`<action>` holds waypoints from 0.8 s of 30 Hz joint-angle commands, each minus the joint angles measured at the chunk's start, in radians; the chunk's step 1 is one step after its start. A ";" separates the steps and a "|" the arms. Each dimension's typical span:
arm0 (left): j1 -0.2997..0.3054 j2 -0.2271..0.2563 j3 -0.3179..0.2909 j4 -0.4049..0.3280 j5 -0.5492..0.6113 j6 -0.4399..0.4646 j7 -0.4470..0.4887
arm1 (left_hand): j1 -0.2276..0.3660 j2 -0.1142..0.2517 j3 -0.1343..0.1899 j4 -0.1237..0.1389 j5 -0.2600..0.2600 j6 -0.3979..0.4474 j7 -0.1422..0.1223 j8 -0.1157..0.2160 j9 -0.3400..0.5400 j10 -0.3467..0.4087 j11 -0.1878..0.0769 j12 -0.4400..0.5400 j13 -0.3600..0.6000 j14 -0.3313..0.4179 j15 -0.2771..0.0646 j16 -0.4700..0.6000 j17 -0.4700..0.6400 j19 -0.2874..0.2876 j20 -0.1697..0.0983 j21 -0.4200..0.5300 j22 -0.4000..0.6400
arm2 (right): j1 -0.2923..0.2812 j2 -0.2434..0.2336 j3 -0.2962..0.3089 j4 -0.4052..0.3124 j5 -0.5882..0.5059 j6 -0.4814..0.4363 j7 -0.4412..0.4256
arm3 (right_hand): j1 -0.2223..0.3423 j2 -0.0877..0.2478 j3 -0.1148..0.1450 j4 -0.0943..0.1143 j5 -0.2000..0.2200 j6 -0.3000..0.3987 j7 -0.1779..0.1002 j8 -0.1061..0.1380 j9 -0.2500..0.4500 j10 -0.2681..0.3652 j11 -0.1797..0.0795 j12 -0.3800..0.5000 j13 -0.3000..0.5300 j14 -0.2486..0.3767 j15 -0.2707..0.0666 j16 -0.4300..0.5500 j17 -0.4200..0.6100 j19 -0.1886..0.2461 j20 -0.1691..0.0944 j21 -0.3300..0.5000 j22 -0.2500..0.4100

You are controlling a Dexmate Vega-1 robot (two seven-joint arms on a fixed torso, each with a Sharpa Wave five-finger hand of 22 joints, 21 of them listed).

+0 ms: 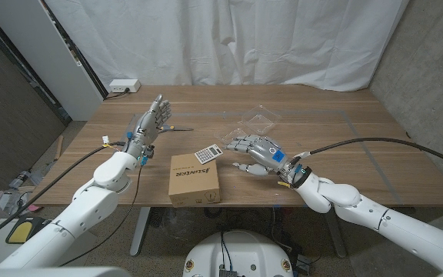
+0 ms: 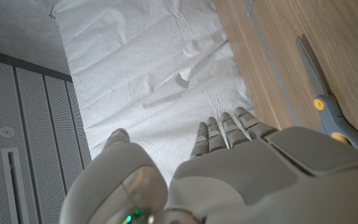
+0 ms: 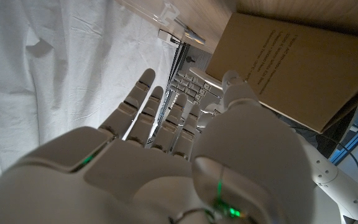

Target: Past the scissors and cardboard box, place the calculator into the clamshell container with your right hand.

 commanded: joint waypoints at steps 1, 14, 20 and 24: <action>0.006 0.001 -0.009 -0.003 0.001 0.001 0.007 | 0.010 0.001 -0.006 -0.002 0.005 0.000 -0.002 -0.001 0.004 0.000 0.002 -0.002 0.006 -0.001 -0.002 -0.002 0.005 0.001 -0.002 -0.004 0.005 | 0.083 0.045 -0.067 0.076 -0.018 0.018 -0.018 | 0.001 0.013 0.006 0.003 0.005 0.012 -0.002 0.005 0.003 -0.007 -0.001 0.002 0.005 -0.007 -0.145 0.005 0.004 -0.006 -0.139 -0.005 0.003; 0.027 0.005 -0.023 -0.011 -0.001 0.001 0.019 | 0.011 0.002 -0.008 -0.002 0.005 0.000 -0.001 -0.001 0.004 -0.002 0.003 -0.003 0.006 -0.005 -0.001 -0.003 0.005 0.002 -0.003 -0.009 0.006 | 0.137 0.069 -0.104 0.127 -0.015 0.044 -0.020 | 0.006 0.022 0.008 0.004 0.003 0.036 -0.003 0.014 0.003 -0.001 -0.001 0.006 0.005 -0.001 -0.148 0.009 0.003 -0.004 -0.136 -0.007 0.003; 0.033 -0.002 -0.026 -0.009 -0.001 -0.003 0.026 | 0.011 0.002 -0.010 -0.002 0.004 -0.001 -0.002 -0.002 0.004 -0.002 0.000 -0.003 0.006 -0.010 -0.001 -0.004 0.005 0.001 -0.003 -0.013 0.006 | 0.152 0.076 -0.115 0.141 -0.009 0.058 -0.026 | 0.008 0.025 0.008 0.004 0.001 0.044 -0.005 0.017 0.003 0.004 0.000 0.008 0.005 0.007 -0.147 0.012 0.003 0.003 -0.137 -0.005 0.003; 0.032 -0.003 -0.025 -0.008 -0.001 -0.001 0.025 | 0.012 0.003 -0.010 -0.002 0.004 -0.002 -0.002 -0.002 0.004 -0.005 -0.002 -0.004 0.006 -0.012 -0.001 -0.005 0.005 -0.001 -0.003 -0.015 0.006 | 0.159 0.079 -0.120 0.149 -0.007 0.061 -0.029 | 0.008 0.027 0.008 0.005 0.000 0.049 -0.007 0.018 0.003 0.007 -0.001 0.009 0.005 0.009 -0.147 0.012 0.003 0.004 -0.137 -0.004 0.004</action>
